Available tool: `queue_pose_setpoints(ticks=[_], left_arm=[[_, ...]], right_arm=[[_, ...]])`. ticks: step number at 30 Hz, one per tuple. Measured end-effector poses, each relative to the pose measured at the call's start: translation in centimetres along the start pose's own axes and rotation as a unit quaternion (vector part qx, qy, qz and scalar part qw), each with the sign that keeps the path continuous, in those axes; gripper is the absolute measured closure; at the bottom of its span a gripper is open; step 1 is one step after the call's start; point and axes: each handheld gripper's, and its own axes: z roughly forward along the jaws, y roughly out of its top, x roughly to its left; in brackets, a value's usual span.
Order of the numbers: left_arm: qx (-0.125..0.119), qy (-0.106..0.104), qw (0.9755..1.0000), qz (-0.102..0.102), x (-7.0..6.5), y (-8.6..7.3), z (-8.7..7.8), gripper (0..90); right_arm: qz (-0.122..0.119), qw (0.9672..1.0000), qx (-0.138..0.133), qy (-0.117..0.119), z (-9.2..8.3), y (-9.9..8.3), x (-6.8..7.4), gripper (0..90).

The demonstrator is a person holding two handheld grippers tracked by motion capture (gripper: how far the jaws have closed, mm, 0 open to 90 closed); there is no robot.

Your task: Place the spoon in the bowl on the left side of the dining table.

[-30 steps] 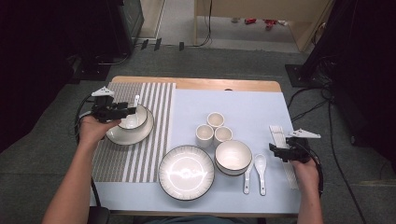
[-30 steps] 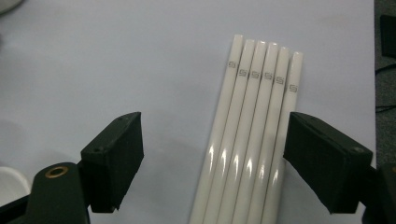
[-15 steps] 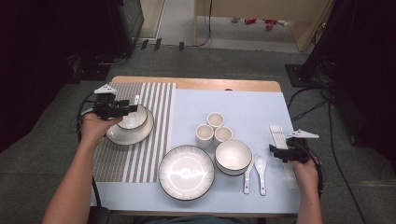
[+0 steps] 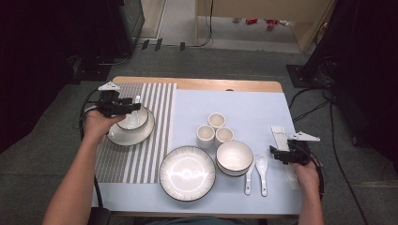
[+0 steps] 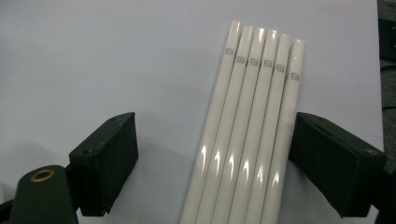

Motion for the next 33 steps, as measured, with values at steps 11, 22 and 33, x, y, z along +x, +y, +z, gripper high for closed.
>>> queue_pose_setpoints(ticks=[11,22,33], left_arm=[[0.001,0.005,1.0,0.008,0.0,0.1,0.5,45.5],[0.011,0.003,0.9999,0.005,-0.4,1.2,0.9,44.8],[0.024,0.022,0.9992,0.022,-0.9,1.8,1.6,65.1]], right_arm=[[-0.001,1.0,0.0,-0.001,0.0,0.0,0.0,14.7],[-0.002,1.0,0.0,-0.001,0.0,0.0,0.0,14.7],[-0.001,1.0,-0.001,-0.002,0.0,0.0,0.1,14.7]])
